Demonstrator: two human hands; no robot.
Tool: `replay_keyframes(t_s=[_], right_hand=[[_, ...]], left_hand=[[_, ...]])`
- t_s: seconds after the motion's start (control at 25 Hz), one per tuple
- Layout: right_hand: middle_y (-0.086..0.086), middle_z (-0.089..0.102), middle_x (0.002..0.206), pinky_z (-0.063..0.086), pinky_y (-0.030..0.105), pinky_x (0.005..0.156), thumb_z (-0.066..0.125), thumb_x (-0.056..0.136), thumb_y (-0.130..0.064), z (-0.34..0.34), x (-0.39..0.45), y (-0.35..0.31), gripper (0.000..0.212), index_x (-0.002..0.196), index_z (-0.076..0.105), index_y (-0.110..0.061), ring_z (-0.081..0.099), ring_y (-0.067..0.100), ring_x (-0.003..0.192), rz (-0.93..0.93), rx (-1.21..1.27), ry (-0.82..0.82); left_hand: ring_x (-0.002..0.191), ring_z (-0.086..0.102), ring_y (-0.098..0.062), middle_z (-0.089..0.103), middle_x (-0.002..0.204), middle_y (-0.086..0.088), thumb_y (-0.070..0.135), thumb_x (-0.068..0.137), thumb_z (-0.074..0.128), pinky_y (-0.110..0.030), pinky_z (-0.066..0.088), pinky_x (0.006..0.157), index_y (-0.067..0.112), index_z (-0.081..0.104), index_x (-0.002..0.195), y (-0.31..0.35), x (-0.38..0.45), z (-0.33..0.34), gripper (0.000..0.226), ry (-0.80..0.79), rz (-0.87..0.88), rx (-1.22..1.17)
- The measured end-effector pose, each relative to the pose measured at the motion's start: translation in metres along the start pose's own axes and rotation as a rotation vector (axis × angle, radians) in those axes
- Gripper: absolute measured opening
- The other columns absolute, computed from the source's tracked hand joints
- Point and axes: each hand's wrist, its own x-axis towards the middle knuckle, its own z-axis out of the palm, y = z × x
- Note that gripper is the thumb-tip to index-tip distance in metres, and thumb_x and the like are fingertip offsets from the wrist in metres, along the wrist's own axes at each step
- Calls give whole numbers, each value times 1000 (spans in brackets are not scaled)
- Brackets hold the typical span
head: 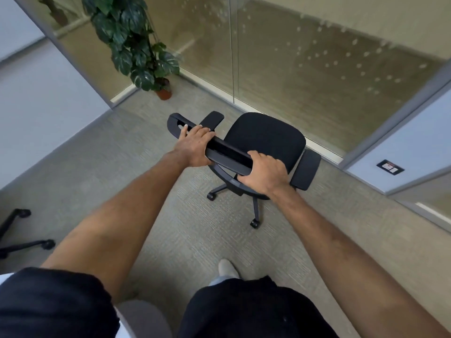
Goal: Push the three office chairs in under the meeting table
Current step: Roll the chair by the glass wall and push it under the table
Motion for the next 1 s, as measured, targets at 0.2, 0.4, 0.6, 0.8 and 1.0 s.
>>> replay_keyframes(t_s=[0.2, 0.4, 0.6, 0.8, 1.0], right_hand=[[1, 73, 130, 55, 44, 95, 58, 72, -78, -8, 3, 20, 92, 148, 53, -27, 71, 30, 117, -40, -50, 9], [-15, 73, 129, 56, 42, 96, 51, 71, -84, -28, 8, 51, 81, 141, 53, -43, 71, 20, 119, -47, -84, -13], [-15, 65, 144, 53, 47, 107, 40, 64, -109, -57, 20, 74, 107, 149, 47, -44, 62, 18, 133, -33, -72, -88], [-15, 63, 146, 53, 44, 105, 39, 71, -105, -76, 37, 103, 103, 150, 47, -41, 60, 17, 134, -133, -102, -132], [-14, 66, 143, 54, 46, 102, 48, 72, -97, -93, 54, 141, 95, 148, 50, -40, 63, 19, 130, -231, -117, -124]], left_hand=[[150, 39, -26, 50, 158, -1, 80, 72, 75, -56, 10, 128, 30, 44, 155, -40, 29, -11, 102, -14, 187, 36], [146, 45, -27, 52, 157, -2, 107, 60, 47, -51, 26, 124, 29, 39, 157, -46, 49, -17, 124, -61, 241, 126], [115, 65, -32, 69, 128, -6, 116, 54, 13, -49, 44, 107, 25, 51, 143, -19, 55, -13, 133, 47, 274, 196], [98, 67, -30, 72, 107, -7, 114, 56, 5, -46, 45, 96, 21, 60, 121, 9, 54, -4, 126, 184, 202, 193], [91, 65, -28, 70, 99, -7, 112, 64, 19, -45, 46, 94, 21, 60, 110, 41, 62, 4, 110, 205, 130, 151]])
